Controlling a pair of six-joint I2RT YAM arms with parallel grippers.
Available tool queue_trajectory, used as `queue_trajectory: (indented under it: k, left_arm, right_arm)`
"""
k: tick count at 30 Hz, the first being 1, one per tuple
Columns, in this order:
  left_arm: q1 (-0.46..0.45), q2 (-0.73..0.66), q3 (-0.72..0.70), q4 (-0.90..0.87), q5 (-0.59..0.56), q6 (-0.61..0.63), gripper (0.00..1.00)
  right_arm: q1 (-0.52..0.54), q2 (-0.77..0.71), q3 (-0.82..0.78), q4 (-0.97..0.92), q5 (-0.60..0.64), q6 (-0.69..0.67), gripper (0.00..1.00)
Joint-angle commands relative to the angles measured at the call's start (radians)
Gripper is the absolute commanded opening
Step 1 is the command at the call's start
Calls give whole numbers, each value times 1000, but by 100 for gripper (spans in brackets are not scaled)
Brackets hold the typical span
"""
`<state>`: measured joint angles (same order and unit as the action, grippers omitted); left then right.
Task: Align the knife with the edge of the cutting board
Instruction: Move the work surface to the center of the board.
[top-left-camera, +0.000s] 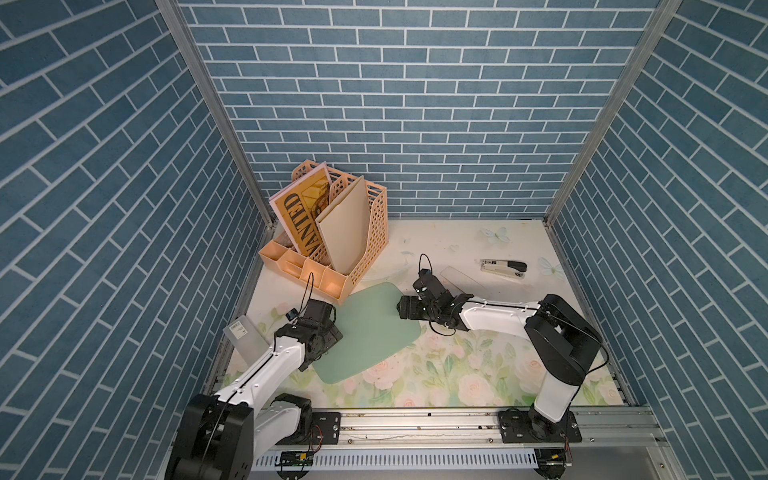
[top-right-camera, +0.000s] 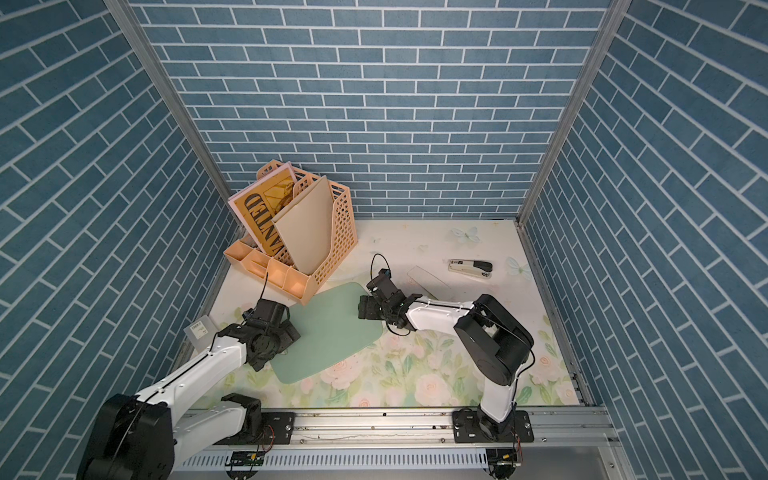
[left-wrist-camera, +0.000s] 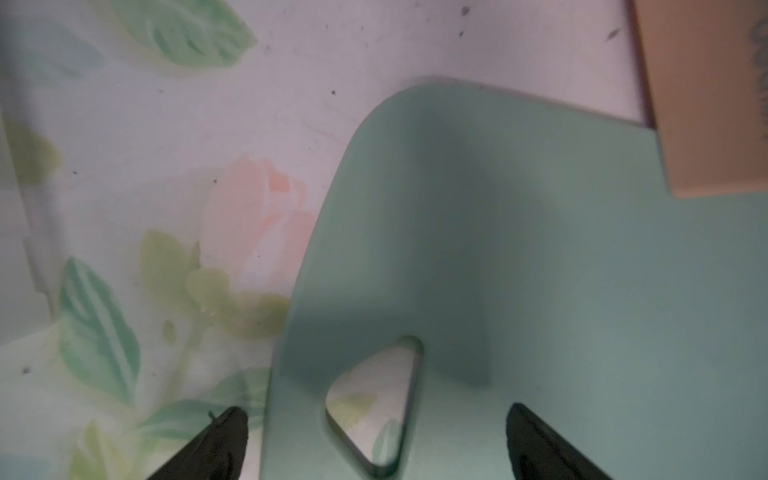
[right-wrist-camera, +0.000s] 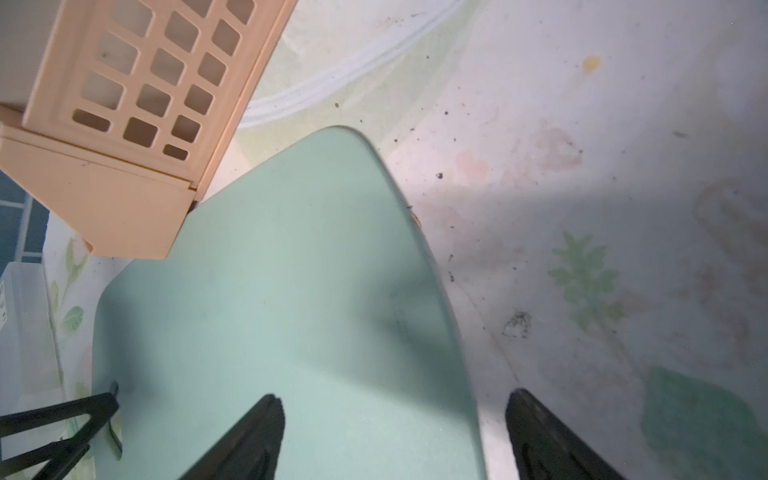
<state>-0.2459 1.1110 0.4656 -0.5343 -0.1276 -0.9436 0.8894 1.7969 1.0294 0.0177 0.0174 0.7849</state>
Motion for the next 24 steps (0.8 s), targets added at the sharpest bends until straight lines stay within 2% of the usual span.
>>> queue_trajectory:
  k: [1, 5, 11, 16, 20, 24]
  left_arm:
    - [-3, 31, -49, 76, 61, 14, 100]
    - [-4, 18, -104, 199, 209, 40, 98]
    - [-6, -115, -147, 245, 281, 76, 97]
    - [-6, -136, -161, 265, 317, 95, 97]
    - [-6, -121, -163, 284, 341, 97, 97]
    - [-6, -121, -150, 260, 314, 103, 97]
  right_arm:
    - [6, 36, 31, -41, -3, -41, 88]
    - [7, 59, 23, -3, -63, -14, 88]
    - [5, 90, 20, 29, -145, 9, 88]
    - [4, 77, 15, 44, -193, 9, 88]
    - [-3, 46, 18, 5, -189, -22, 88]
    - [-53, -13, 1, -26, -105, -57, 88]
